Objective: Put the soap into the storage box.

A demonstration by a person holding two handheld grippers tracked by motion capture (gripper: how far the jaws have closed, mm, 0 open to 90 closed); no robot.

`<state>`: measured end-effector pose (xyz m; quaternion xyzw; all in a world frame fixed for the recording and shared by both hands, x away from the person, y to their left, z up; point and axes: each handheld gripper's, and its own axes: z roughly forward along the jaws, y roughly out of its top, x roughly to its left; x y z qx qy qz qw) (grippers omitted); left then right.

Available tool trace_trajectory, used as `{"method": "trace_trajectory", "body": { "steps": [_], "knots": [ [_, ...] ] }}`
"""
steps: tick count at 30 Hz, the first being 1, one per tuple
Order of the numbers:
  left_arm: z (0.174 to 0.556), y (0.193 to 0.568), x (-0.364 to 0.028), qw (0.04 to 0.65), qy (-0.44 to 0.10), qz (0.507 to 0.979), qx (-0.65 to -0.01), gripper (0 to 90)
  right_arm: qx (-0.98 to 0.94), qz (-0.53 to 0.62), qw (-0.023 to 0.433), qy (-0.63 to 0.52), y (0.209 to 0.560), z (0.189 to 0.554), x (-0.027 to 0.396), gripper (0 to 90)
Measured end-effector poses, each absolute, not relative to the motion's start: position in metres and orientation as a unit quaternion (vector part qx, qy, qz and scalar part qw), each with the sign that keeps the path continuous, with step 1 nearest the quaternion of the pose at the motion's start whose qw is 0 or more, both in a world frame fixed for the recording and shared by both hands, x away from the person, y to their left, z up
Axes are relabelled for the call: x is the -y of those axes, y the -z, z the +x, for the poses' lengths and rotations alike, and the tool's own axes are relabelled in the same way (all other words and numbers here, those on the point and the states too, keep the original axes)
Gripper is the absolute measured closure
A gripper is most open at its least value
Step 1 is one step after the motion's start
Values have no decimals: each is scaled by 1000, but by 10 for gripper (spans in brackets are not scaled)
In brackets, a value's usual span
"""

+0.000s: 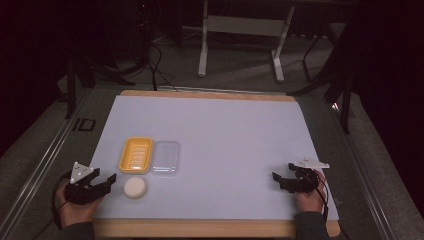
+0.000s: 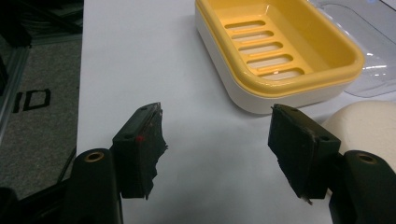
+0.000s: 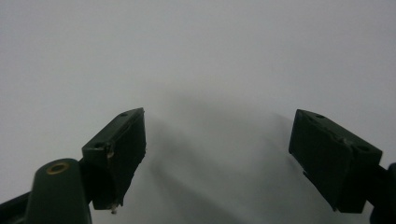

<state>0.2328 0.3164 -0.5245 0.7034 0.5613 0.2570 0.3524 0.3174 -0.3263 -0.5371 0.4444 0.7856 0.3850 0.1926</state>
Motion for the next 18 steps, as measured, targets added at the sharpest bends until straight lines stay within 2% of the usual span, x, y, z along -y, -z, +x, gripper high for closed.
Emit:
{"method": "trace_trajectory", "body": {
  "steps": [7, 18],
  "knots": [
    [231, 522, -316, 354, -256, 705, -559, 359, -770, 456, 226, -384, 537, 313, 326, 194],
    [230, 516, -324, 384, -235, 692, -564, 366, -778, 444, 237, -376, 537, 311, 322, 199]
  ]
}}
